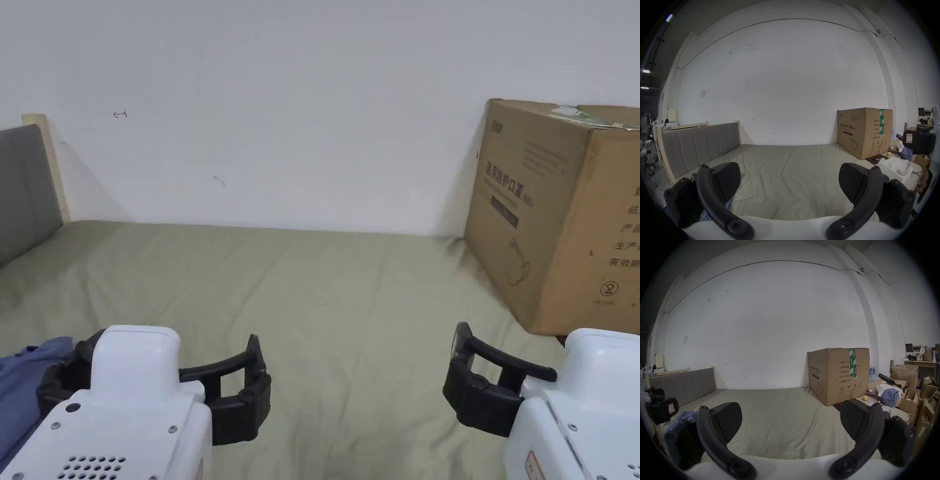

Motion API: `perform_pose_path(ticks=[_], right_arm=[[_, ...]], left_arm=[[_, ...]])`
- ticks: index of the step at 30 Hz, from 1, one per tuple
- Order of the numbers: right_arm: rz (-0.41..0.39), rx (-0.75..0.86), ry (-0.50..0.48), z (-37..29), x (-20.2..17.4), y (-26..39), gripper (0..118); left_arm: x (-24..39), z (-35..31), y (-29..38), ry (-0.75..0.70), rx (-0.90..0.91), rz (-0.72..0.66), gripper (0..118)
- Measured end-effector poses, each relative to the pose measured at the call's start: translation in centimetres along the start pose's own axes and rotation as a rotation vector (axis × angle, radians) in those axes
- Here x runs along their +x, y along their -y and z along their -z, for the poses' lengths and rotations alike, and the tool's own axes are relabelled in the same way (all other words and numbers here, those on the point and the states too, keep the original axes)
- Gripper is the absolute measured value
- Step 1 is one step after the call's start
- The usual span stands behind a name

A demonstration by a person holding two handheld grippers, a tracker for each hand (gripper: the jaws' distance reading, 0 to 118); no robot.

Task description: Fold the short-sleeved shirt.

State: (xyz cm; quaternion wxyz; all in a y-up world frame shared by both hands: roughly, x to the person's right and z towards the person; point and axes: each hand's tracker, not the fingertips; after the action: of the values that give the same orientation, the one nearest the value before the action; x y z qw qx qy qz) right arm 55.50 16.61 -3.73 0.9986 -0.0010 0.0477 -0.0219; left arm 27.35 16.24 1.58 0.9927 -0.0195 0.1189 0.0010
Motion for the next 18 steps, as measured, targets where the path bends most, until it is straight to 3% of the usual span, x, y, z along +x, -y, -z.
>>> perform_pose_path(ticks=[18], right_arm=[[0.0, 0.002, 0.015, -0.16, -0.15, 0.39, 118]], left_arm=[[-0.1, -0.37, -0.51, 0.007, 0.027, -0.005, 118]])
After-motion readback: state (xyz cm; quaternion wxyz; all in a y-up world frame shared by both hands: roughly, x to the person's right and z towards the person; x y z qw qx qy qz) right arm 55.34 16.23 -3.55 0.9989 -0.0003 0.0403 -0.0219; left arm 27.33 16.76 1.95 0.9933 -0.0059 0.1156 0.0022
